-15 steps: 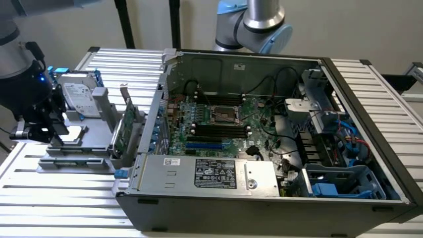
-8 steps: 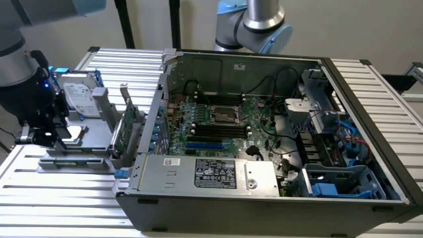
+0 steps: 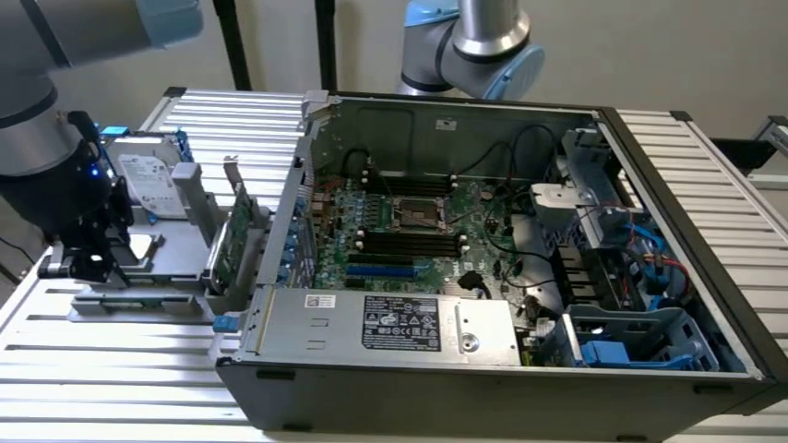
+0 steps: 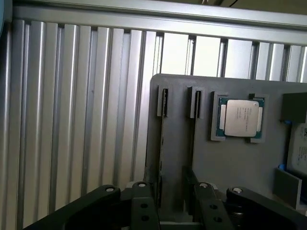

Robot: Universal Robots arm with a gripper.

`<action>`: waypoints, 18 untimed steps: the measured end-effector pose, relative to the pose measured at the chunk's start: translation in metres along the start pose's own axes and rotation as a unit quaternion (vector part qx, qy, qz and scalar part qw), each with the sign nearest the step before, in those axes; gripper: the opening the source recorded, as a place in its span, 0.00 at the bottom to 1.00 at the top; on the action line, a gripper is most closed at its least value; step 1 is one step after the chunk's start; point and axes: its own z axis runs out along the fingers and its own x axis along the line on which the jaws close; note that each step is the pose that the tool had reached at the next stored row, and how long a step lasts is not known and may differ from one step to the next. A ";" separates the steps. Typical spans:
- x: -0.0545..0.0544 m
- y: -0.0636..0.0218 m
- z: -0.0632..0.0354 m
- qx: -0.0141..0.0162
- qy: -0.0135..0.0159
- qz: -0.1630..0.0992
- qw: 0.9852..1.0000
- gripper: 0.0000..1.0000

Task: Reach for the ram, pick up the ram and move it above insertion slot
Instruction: 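Pick up the ram and move it above insertion slot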

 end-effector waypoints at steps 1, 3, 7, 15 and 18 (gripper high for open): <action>0.000 0.0000 0.0018 0.000 0.000 0.000 1.000 0.36; 0.000 -0.0001 0.0054 0.000 0.000 0.000 1.000 0.36; 0.000 -0.0002 0.0126 0.000 0.000 0.000 1.000 0.36; 0.000 -0.0005 0.0272 0.000 0.000 0.001 1.000 0.36; 0.001 -0.0004 0.0327 0.000 0.000 0.001 1.000 0.36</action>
